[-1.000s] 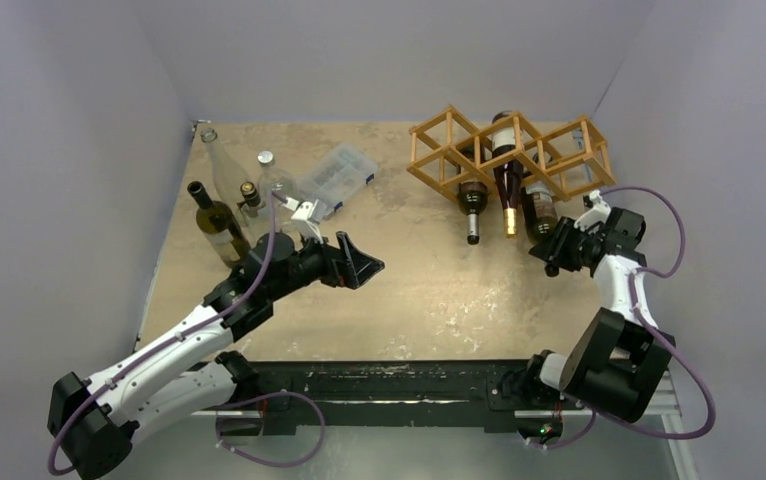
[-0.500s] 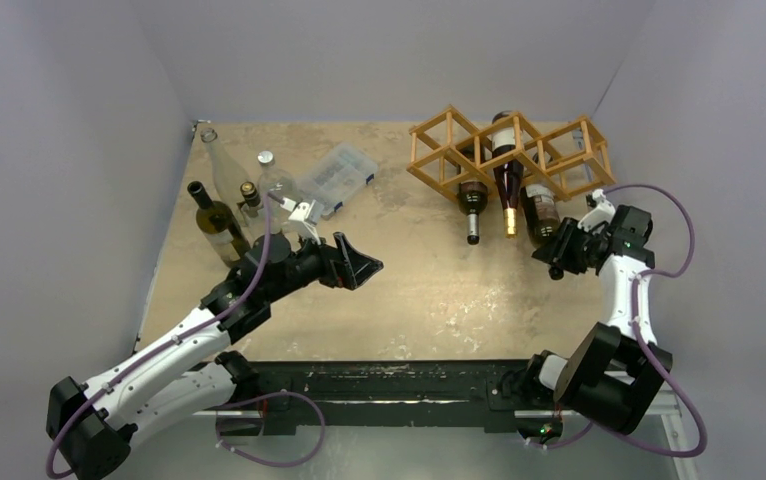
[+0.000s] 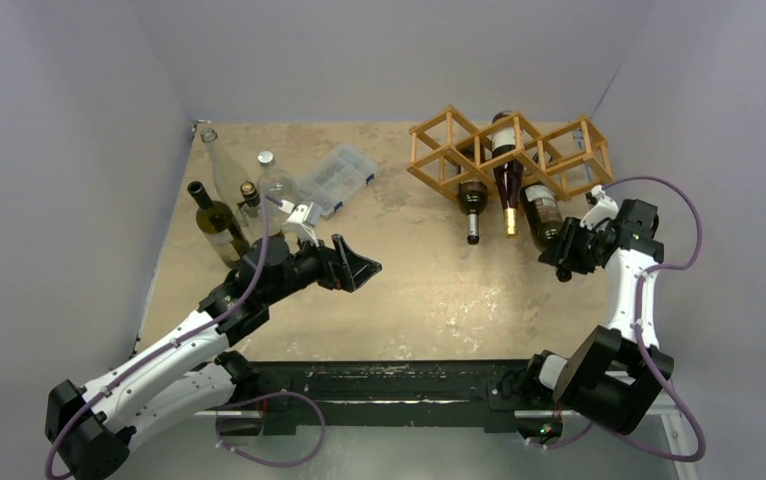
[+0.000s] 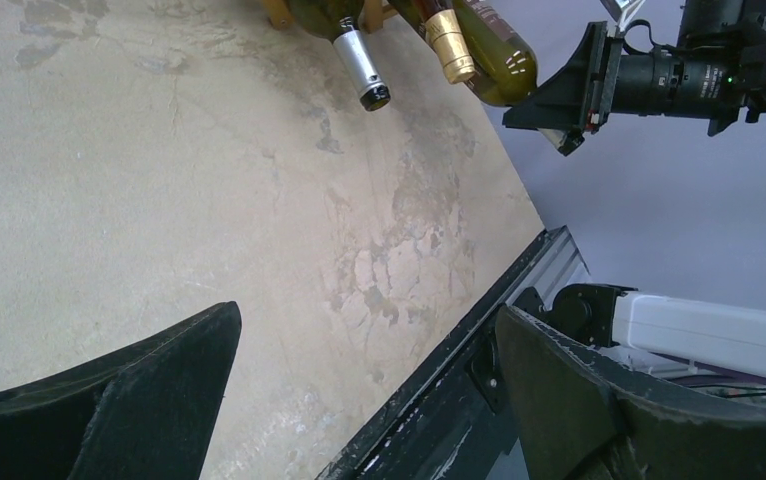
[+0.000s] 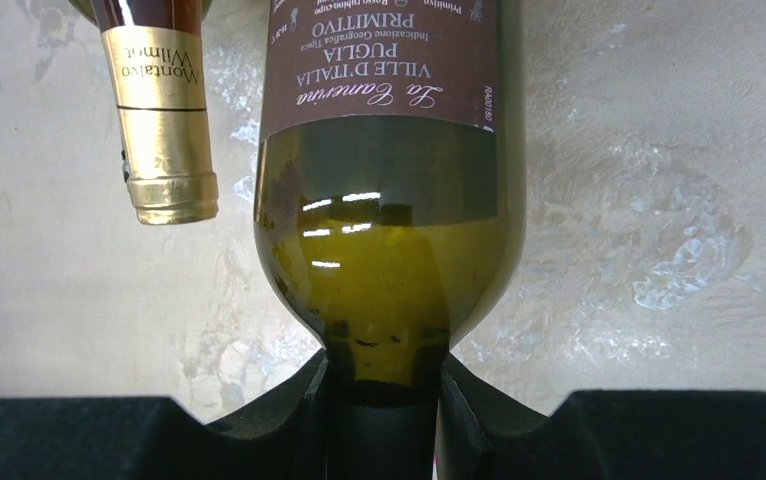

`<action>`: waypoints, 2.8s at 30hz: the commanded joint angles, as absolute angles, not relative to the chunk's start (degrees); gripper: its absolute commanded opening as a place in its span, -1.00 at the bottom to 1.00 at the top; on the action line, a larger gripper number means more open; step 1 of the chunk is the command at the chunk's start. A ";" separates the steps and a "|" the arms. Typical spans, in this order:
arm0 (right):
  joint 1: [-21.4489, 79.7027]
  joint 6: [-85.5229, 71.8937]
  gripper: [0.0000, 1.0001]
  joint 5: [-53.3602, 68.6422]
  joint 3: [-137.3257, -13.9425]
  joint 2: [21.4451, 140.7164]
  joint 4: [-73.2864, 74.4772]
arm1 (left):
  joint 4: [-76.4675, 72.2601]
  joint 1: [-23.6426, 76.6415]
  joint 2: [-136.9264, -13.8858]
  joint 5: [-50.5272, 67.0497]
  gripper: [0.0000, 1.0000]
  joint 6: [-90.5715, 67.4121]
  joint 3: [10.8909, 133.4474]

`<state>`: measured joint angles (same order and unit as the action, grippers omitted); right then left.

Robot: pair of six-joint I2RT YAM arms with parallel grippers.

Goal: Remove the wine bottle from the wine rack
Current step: Pick up the wine bottle from the wine rack.

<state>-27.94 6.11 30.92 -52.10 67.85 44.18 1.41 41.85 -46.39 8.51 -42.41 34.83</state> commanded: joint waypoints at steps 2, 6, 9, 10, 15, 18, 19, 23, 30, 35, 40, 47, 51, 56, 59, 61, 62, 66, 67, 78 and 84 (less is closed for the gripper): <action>-28.53 13.98 -1.00 33.13 -58.64 66.03 42.42 | -0.70 42.24 -45.05 8.26 1.00 -42.10 34.49; -28.70 16.86 -1.00 32.04 -59.77 66.21 45.05 | -1.09 42.26 -45.09 8.34 1.00 -42.18 34.29; -28.90 18.97 -1.00 31.21 -60.09 66.44 46.95 | -1.23 42.19 -45.22 8.44 1.00 -42.19 34.33; -29.10 19.22 -1.00 30.69 -60.11 66.52 47.53 | -1.16 42.19 -45.11 8.51 1.00 -42.18 34.28; -30.04 22.10 -1.00 29.74 -62.06 67.44 50.06 | -0.97 42.22 -44.83 8.45 1.00 -42.10 34.32; -30.22 24.03 -1.00 29.29 -63.01 67.79 51.93 | -1.09 42.20 -45.06 8.44 1.00 -42.01 34.34; -30.23 24.48 -1.00 29.15 -63.21 67.85 52.52 | -1.26 42.21 -45.17 8.44 1.00 -42.06 34.35; -30.34 26.87 -1.00 28.30 -63.79 68.19 54.59 | -1.90 42.20 -45.67 8.78 1.00 -42.23 34.19; -30.50 31.60 -1.00 25.61 -63.57 67.65 57.05 | -2.07 42.20 -45.88 9.05 1.00 -42.10 34.15; -30.50 34.40 -1.00 24.21 -63.72 67.52 59.12 | -2.46 42.21 -45.88 9.31 1.00 -42.21 33.84; -30.50 36.61 -1.00 23.07 -63.74 67.83 60.66 | -2.55 42.24 -45.72 9.40 1.00 -42.19 33.73; -30.54 41.27 -1.00 21.16 -63.79 68.35 62.83 | -5.89 42.27 -45.92 13.03 1.00 -40.78 33.31; -30.51 44.62 -1.00 20.77 -64.07 68.38 64.58 | -7.72 42.30 -46.43 15.36 1.00 -40.04 33.38; -30.50 49.33 -1.00 20.41 -64.11 67.95 66.84 | -8.93 42.73 -46.93 16.86 1.00 -39.57 33.58; -30.50 51.63 -1.00 20.48 -64.24 67.79 68.64 | -9.96 42.87 -46.93 17.26 1.00 -39.57 33.37; -30.50 53.20 -1.00 20.27 -64.45 67.68 69.61 | -10.69 43.05 -47.02 17.54 1.00 -39.49 33.31; -30.50 54.12 -1.00 20.29 -64.69 67.61 70.27 | -10.86 43.11 -47.10 17.84 1.00 -39.40 33.31; -30.52 58.39 -1.00 19.32 -65.57 67.59 73.40 | -11.83 43.43 -47.20 18.58 1.00 -38.91 33.37; -30.50 59.26 -1.00 19.30 -65.76 67.63 74.15 | -12.11 43.56 -47.20 18.79 1.00 -38.73 33.39; -30.43 69.08 -1.00 17.74 -67.51 68.02 78.73 | -13.29 45.11 -48.33 20.96 1.00 -36.40 34.76; -29.65 75.00 -1.00 18.26 -68.35 66.95 78.93 | -15.98 45.78 -52.19 26.58 1.00 -34.90 36.83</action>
